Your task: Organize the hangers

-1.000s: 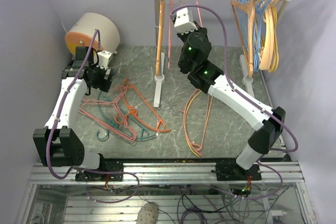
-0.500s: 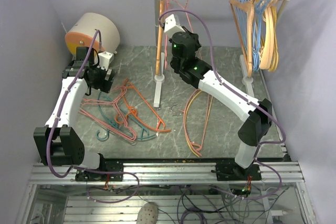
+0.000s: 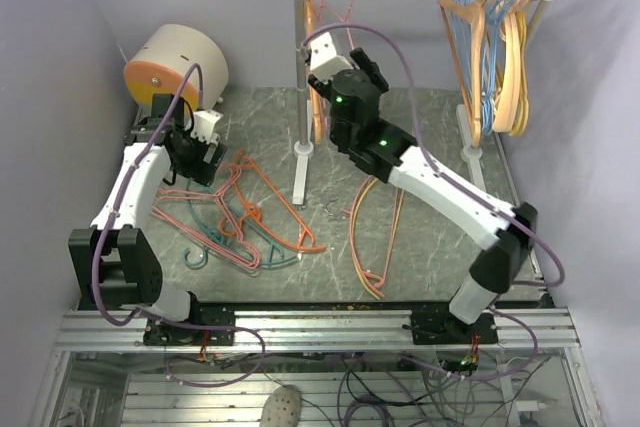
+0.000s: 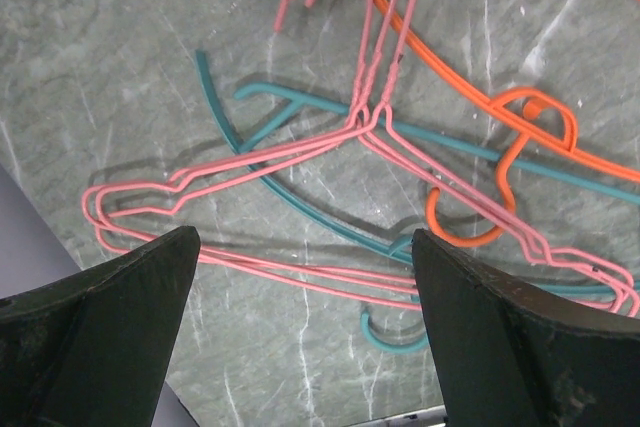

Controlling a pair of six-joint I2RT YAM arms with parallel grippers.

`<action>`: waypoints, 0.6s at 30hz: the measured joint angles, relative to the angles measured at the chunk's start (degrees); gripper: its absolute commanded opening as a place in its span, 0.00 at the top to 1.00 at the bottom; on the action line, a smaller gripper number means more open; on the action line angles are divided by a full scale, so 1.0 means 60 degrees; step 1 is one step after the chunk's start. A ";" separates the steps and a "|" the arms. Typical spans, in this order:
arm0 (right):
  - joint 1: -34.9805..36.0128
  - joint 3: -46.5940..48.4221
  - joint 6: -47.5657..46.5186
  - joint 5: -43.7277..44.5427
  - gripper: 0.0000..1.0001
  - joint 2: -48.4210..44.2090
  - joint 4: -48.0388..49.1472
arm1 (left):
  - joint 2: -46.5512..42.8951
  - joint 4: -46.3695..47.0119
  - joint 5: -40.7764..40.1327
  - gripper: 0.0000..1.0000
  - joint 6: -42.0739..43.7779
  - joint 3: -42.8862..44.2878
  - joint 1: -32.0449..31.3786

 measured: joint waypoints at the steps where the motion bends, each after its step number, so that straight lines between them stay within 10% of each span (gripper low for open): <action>1: 0.0080 -0.0004 0.0291 -0.0280 0.31 -0.0273 -0.0193 | 0.0033 -0.0029 -0.0004 0.01 0.0076 -0.0066 0.0000; 10: 0.0113 -0.0113 0.2776 -0.2761 0.18 -0.3308 -0.1009 | 0.0146 -0.0368 0.0142 0.03 0.0659 -0.0470 0.0000; 18: 0.0109 -0.4251 0.5286 -0.4736 0.17 -0.6222 -0.0922 | -0.0404 -0.0729 0.1290 0.14 0.2805 -0.1417 -0.0018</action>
